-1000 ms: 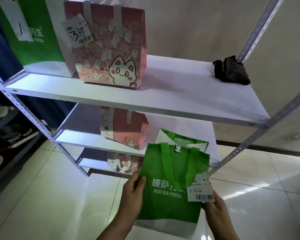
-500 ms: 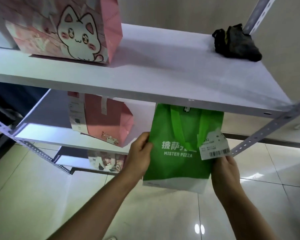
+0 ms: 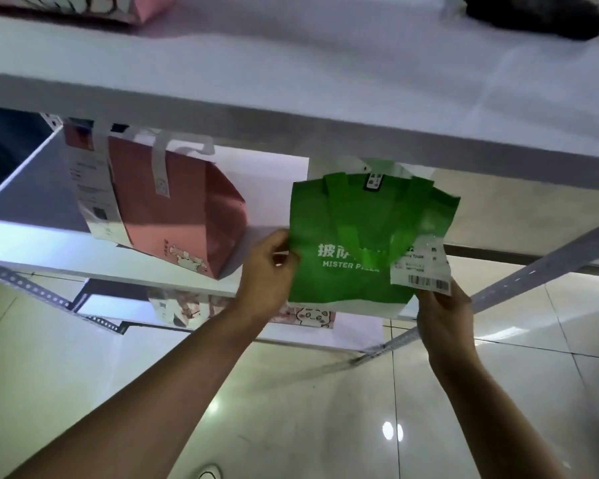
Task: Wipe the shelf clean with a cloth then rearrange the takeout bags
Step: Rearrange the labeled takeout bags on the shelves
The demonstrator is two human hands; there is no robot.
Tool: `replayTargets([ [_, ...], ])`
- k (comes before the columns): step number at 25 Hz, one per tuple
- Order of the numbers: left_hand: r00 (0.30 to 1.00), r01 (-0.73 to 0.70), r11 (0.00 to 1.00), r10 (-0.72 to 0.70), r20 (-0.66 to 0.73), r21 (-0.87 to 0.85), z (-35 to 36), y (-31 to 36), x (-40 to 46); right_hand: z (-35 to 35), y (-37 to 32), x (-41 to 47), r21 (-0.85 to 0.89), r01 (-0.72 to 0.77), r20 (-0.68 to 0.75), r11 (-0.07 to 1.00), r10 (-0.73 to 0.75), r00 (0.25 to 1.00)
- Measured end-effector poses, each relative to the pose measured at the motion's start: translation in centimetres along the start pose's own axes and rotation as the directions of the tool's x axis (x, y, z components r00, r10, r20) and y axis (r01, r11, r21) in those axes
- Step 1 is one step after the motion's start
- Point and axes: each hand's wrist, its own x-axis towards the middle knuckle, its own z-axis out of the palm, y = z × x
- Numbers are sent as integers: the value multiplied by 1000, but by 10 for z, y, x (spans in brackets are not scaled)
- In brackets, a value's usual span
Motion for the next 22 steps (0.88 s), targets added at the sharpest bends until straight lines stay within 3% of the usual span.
replayTargets([
  [4, 993, 64, 997, -61, -98, 31, 3, -36, -18, 9, 30, -7, 25, -10, -44, 1000, 11, 999],
  [9, 973, 183, 981, -190, -134, -67, 17, -42, -5, 25, 33, 9, 59, -46, -75, 997, 51, 996],
  [16, 996, 75, 991, -70, -52, 115, 34, -19, 46, 35, 29, 53, 55, -1, -135, 998, 8, 991],
  [22, 1000, -8, 986, 9, -4, 166, 39, -37, 34, 38, 47, 54, 19, 41, -210, 999, -36, 977],
])
